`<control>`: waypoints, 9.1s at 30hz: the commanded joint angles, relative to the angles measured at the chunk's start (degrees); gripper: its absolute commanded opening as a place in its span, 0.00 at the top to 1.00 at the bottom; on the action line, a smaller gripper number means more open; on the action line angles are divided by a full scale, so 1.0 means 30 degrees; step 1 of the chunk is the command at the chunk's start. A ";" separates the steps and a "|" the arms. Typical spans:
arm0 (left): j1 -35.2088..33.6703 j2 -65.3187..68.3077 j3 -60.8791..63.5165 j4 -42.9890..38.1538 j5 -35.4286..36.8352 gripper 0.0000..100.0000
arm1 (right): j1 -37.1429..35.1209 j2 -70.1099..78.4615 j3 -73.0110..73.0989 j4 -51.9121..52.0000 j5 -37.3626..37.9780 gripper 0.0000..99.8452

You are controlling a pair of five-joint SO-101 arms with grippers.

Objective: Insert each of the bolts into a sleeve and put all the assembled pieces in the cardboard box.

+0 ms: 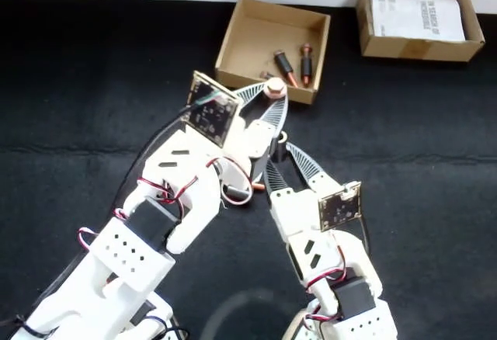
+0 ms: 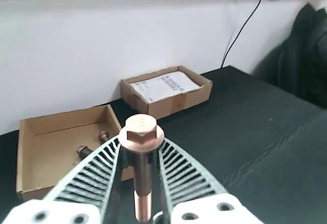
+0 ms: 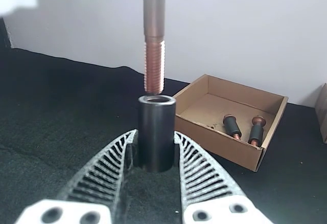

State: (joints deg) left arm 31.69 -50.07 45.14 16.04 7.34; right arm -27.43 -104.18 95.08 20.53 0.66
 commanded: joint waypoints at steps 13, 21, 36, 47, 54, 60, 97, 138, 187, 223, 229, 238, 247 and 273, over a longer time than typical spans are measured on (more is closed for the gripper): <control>0.0190 -0.0659 -0.1011 0.0234 0.2227 0.99 | -0.0103 -0.0073 0.2857 0.0015 0.0059 0.99; 0.0132 -0.1040 -0.1187 0.1788 0.2842 0.99 | -0.0073 -0.0220 0.2857 -0.0044 0.0147 0.99; 0.0249 -0.1773 -0.1128 0.3223 0.5333 0.99 | -0.0073 -0.0103 0.2857 -0.0044 0.0147 0.99; 0.0249 0.1216 -0.1304 0.0586 0.5978 0.99 | -0.0073 -0.0132 0.2857 0.0015 0.0147 0.99; 0.0278 0.1245 -0.1333 0.0557 0.5978 0.99 | -0.0073 -0.0044 0.2857 0.0015 0.0176 0.99; 0.0659 0.1245 -0.1480 0.1582 0.5978 0.99 | -0.0073 -0.0044 0.2857 0.0015 0.0176 0.99; -0.3267 -0.2740 -0.3912 1.5531 0.1963 0.64 | 0.1216 -0.0220 0.2476 -0.0073 0.0176 0.99; -1.4110 -1.7890 1.2762 1.2659 0.1875 0.97 | 0.3414 0.8366 -1.3231 -0.0073 0.7033 0.99; -1.3055 -1.7685 1.7333 0.8967 0.1875 0.97 | 0.6286 4.9040 -4.9011 1.0330 -0.6125 0.99; -1.3788 -1.2527 1.7480 0.3897 0.1875 0.97 | 0.4264 5.1707 -6.5099 2.6652 0.0586 0.83; -1.3788 -1.2498 1.7480 0.3897 0.1875 0.97 | 0.4088 4.8689 -6.4806 2.6886 0.0557 0.83; -1.3788 -1.2498 1.7480 0.3897 0.1875 0.97 | 0.2916 3.9458 -5.3348 2.6857 0.0586 0.83; -1.3788 -1.2498 1.7480 0.3897 0.1875 0.97 | 0.0542 3.0432 -4.0337 2.6799 0.0586 0.83; -1.3817 -1.2498 1.7480 0.4015 0.1788 0.97 | -0.5319 2.9612 -2.7355 2.4718 0.8293 0.83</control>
State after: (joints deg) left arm -9.01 -87.87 96.13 28.70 13.14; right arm -42.73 -18.29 15.52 96.40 24.84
